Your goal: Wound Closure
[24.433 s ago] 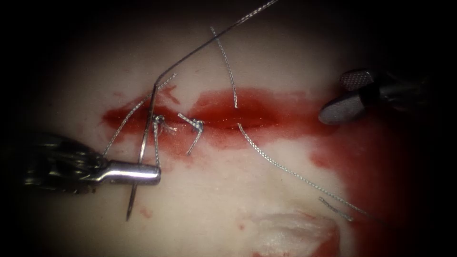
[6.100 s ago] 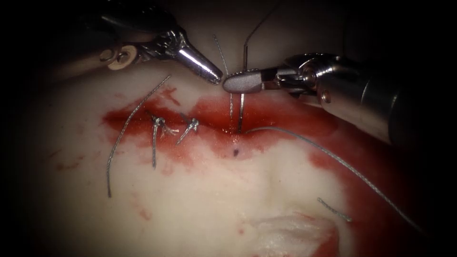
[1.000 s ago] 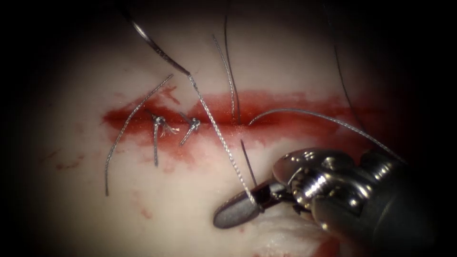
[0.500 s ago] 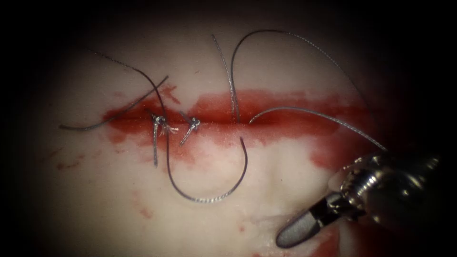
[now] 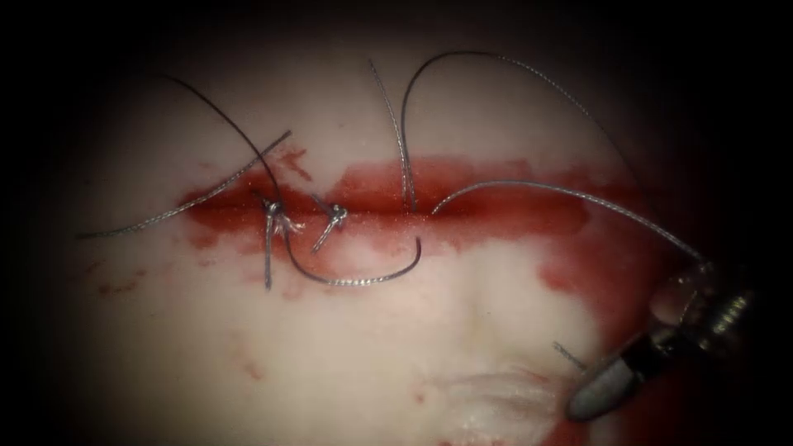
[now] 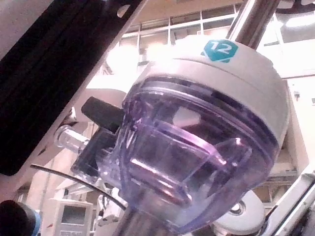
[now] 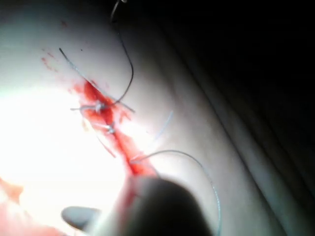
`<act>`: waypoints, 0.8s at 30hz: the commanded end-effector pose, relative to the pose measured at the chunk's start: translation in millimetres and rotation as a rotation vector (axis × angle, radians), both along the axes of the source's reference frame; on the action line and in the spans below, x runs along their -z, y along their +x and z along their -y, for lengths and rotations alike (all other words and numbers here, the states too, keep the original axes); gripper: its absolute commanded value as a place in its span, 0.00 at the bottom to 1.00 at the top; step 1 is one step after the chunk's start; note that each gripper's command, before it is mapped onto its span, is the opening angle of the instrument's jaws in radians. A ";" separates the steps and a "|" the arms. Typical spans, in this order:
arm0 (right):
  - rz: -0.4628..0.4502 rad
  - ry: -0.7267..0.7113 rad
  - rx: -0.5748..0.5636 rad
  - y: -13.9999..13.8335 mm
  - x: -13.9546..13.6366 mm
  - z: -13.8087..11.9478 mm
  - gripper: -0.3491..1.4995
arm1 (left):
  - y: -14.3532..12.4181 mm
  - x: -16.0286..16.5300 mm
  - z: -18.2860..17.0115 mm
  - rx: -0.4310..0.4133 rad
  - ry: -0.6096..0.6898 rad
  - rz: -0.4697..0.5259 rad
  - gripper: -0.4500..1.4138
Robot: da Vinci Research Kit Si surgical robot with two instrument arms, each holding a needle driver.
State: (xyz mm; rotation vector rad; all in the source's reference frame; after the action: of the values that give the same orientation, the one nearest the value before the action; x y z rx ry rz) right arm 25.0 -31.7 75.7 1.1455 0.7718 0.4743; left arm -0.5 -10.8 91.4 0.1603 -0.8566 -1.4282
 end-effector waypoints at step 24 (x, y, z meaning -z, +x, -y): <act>-0.310 -1.111 0.138 7.1 -5.4 -2.8 0.76 | -2.8 11.7 0.4 0.100 0.416 1.099 0.00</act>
State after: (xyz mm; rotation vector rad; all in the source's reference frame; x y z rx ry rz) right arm 31.3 -29.9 81.0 0.2083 1.0132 -0.2800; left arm -2.6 -12.3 80.1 1.3367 -1.4362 -1.5694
